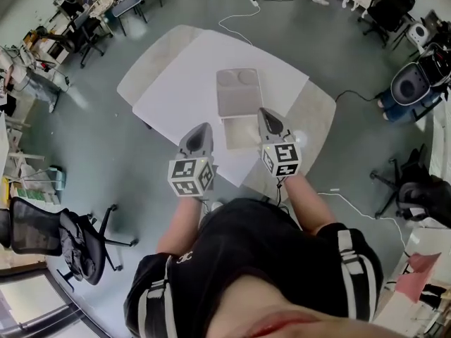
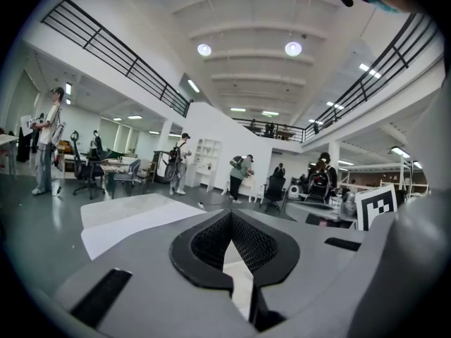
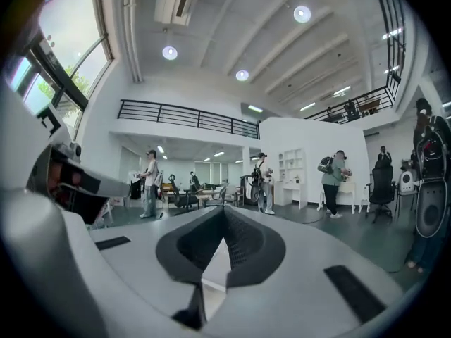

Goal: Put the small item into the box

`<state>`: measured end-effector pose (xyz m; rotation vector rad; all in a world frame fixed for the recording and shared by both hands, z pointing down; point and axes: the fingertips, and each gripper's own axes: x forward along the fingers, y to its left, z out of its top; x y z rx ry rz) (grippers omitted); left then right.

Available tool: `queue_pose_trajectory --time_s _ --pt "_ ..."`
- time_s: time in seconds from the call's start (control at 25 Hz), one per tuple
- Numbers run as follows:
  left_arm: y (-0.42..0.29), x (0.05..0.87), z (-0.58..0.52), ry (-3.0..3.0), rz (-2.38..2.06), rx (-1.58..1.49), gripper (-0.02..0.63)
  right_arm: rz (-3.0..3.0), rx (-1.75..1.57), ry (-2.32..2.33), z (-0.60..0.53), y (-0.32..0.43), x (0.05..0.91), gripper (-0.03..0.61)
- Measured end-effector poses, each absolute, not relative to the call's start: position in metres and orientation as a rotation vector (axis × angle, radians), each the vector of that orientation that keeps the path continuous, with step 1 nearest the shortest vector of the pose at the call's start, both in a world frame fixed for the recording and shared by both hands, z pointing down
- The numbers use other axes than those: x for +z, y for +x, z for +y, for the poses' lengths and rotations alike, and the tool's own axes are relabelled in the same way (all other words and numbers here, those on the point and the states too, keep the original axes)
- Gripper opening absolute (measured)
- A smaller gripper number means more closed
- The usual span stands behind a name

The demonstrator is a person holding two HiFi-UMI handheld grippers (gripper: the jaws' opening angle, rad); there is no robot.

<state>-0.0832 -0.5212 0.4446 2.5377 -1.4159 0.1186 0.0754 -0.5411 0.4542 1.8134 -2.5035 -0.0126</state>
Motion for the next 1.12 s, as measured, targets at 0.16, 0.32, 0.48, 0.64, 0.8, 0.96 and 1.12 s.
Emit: queue_pose_trajectory --time_s 0.16,0.32,0.48,0.64,0.8,0.96,1.12 --pt "-0.072 0.444 -0.521 2.565 -1.378 0.123 0.012 -2.563 -0.037 1.896 -0.522 0.086 0.422 0.012" --pt "-0.062 0.445 -0.52 2.578 -1.347 0.128 0.012 -2.567 -0.05 1.945 -0.508 0.095 0.412 0.012" --pt "-0.053 0.447 -0.52 2.59 -1.326 0.132 0.012 -2.548 -0.057 1.97 -0.503 0.102 0.413 0.012" --pt "-0.053 0.445 -0.523 2.596 -1.314 0.132 0.012 -2.539 -0.051 1.983 -0.505 0.1 0.411 0.012" --pt "-0.052 0.445 -0.524 2.597 -1.31 0.137 0.012 -2.537 -0.04 1.985 -0.507 0.101 0.412 0.012" --pt "-0.052 0.446 -0.525 2.596 -1.309 0.141 0.012 -2.538 -0.025 1.981 -0.509 0.1 0.415 0.012" --pt "-0.052 0.446 -0.526 2.598 -1.307 0.146 0.012 -2.54 -0.004 1.978 -0.512 0.1 0.418 0.012"
